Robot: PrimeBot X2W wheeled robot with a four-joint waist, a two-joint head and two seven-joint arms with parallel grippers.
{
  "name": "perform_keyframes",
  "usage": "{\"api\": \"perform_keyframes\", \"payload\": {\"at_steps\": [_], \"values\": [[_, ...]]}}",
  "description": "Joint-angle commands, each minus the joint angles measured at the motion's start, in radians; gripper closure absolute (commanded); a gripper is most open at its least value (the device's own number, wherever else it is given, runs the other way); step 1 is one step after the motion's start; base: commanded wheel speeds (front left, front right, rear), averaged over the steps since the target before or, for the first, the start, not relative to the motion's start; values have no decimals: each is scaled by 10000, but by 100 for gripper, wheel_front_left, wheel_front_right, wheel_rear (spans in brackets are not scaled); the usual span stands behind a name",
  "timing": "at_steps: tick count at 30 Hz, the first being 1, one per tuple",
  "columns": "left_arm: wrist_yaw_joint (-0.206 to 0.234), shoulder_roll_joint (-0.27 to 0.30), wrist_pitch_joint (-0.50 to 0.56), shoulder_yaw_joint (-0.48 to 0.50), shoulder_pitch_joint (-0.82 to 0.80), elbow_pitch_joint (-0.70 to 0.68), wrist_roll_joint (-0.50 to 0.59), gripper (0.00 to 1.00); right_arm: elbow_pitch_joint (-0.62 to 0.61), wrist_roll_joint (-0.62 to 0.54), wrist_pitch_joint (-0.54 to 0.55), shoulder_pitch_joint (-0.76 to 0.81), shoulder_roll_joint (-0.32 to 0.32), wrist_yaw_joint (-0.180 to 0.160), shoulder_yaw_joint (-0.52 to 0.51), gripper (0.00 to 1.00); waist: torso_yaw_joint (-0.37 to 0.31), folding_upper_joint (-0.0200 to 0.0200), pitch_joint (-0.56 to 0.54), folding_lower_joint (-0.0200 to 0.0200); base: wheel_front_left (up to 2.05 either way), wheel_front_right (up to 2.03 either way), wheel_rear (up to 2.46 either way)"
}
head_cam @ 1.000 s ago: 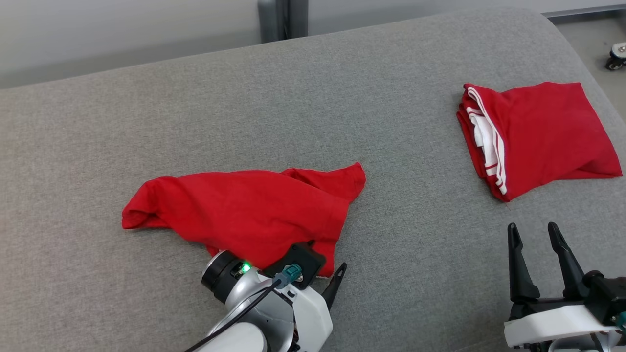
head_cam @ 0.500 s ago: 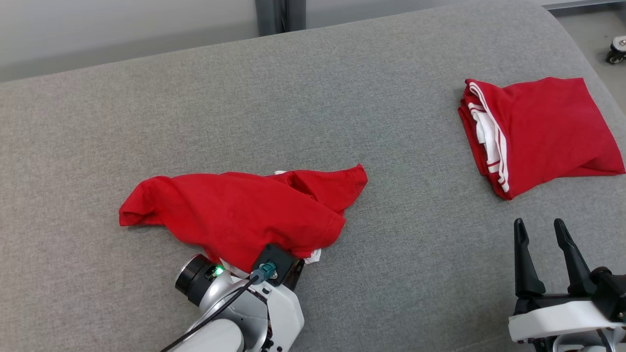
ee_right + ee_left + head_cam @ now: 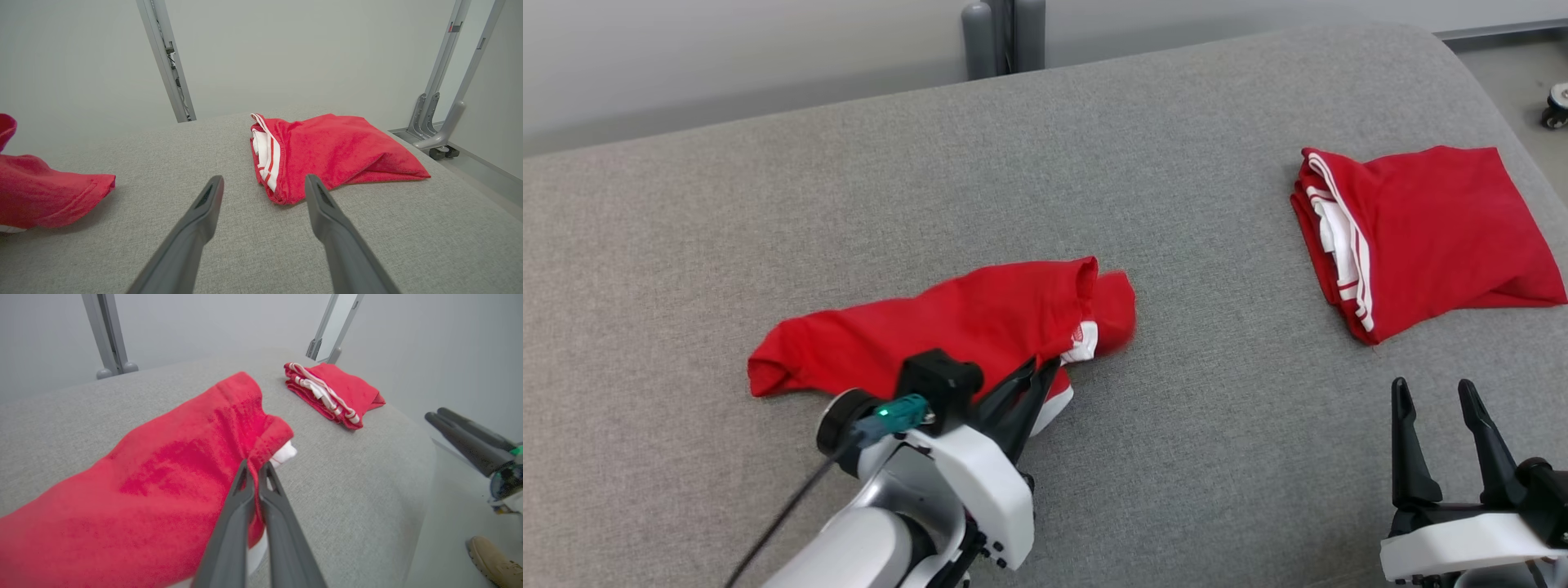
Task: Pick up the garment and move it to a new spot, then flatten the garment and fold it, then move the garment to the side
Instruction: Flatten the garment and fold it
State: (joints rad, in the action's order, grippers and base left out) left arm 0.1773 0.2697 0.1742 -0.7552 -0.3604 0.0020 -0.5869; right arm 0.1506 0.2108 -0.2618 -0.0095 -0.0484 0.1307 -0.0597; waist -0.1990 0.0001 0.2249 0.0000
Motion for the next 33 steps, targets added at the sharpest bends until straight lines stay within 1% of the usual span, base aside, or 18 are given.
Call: {"api": "perform_keyframes", "payload": {"at_steps": [1,8,9,10,11,12,13,15,17,18,19,21,26,27,28,29,33], "values": [[84,234,113,260,214,-726,-272,100,41,-2,-47,78,-42,2,-27,0,24,-1,-118,0,0,0,0],[300,1534,1107,1042,1453,-4156,-1574,100,10,60,-47,150,-44,2,44,0,-69,-1,-268,0,0,0,0],[328,1608,1207,1162,1663,-4528,-1873,100,-6,65,-45,177,-44,2,23,0,-71,-1,-246,0,0,0,0],[349,1731,1299,1311,1800,-4791,-2116,100,-15,86,-45,208,-44,2,-12,0,-63,-1,-213,0,0,0,0],[390,2036,1383,1480,1814,-4874,-2092,100,-10,90,-45,221,-44,2,-12,0,-62,-1,-165,0,0,0,0],[421,2160,1427,1594,1801,-4893,-2096,100,6,90,-47,205,-42,2,6,0,-64,-1,-123,0,0,0,0],[399,2029,1435,1653,1797,-4869,-2312,100,12,104,-47,161,-44,2,6,0,-62,-1,-63,0,0,0,0],[240,1982,1539,1672,1536,-4540,-2500,100,37,108,-47,56,-47,2,27,0,-82,-1,48,0,0,0,0],[28,1763,1673,1678,1093,-3890,-2737,100,50,146,-47,-65,-42,2,87,0,-112,-1,192,0,0,0,0],[-99,1796,1730,1595,715,-3444,-2521,100,60,166,-47,-128,-39,2,157,0,-146,-1,262,0,0,0,0],[-187,1667,1721,1542,349,-2963,-2381,100,76,182,-45,-204,-38,2,225,0,-192,-1,341,0,0,0,0],[-458,1229,1781,1272,-372,-1875,-2227,100,93,203,-47,-356,-47,2,329,0,-299,-1,490,0,0,0,0],[-981,596,1488,943,-2245,1023,-1479,99,171,231,-45,-625,-45,2,612,0,-698,-1,843,0,0,0,0],[-981,596,1488,943,-2245,1023,-1479,99,171,231,-45,-625,-45,2,612,0,-698,-1,843,0,0,0,0],[-1027,461,1349,920,-2537,1589,-1347,59,187,246,-45,-650,-47,2,628,0,-780,-1,895,0,0,0,0],[-1092,345,1132,919,-2831,2132,-1189,1,200,262,-47,-664,-47,2,641,0,-855,-1,956,0,0,0,0],[-1188,-91,202,1012,-3548,3909,-874,0,247,282,-47,-617,-44,2,535,0,-1005,-1,1069,0,0,0,0]]}}
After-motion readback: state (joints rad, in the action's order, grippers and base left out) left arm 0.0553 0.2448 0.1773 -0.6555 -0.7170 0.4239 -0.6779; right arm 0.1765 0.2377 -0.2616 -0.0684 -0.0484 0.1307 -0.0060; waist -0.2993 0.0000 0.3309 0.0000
